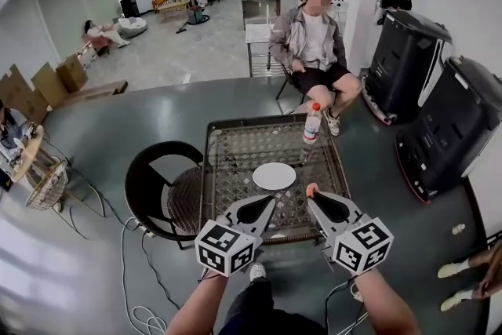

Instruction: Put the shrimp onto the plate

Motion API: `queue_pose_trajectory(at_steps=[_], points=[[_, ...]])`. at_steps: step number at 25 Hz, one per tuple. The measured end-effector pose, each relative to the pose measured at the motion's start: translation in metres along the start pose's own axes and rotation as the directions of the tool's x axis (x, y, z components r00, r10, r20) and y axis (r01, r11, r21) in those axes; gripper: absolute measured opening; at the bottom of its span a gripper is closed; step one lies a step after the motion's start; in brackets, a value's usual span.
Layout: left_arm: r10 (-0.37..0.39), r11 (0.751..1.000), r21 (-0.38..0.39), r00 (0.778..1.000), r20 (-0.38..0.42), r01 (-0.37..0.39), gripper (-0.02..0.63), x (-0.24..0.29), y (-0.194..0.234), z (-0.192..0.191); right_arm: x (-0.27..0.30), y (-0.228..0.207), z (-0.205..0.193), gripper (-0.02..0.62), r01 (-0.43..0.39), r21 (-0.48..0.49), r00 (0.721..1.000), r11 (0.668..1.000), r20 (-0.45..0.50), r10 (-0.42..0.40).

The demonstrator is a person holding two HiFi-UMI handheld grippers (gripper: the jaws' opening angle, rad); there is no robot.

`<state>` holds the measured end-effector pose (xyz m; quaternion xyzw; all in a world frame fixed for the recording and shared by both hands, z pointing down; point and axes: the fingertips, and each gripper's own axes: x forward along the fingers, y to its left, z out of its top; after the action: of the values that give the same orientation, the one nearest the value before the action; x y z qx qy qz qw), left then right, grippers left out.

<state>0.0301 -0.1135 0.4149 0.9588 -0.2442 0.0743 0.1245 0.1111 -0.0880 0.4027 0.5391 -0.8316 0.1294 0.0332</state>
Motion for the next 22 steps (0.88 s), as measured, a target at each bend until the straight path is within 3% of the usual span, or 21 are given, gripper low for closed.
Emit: queue_pose_trajectory(at_steps=[12,22], points=[[-0.090,0.996,-0.002,0.992,-0.092,0.090,0.008,0.063,0.092,-0.023,0.107,-0.044,-0.031,0.061,0.082,-0.019,0.985,0.996,-0.150,-0.084],[-0.056,0.998,-0.039,0.977,-0.208,0.049,0.008,0.093,0.127,-0.077,0.171,-0.080,-0.108,0.062,0.044,-0.032,0.935,0.999,-0.352,-0.053]])
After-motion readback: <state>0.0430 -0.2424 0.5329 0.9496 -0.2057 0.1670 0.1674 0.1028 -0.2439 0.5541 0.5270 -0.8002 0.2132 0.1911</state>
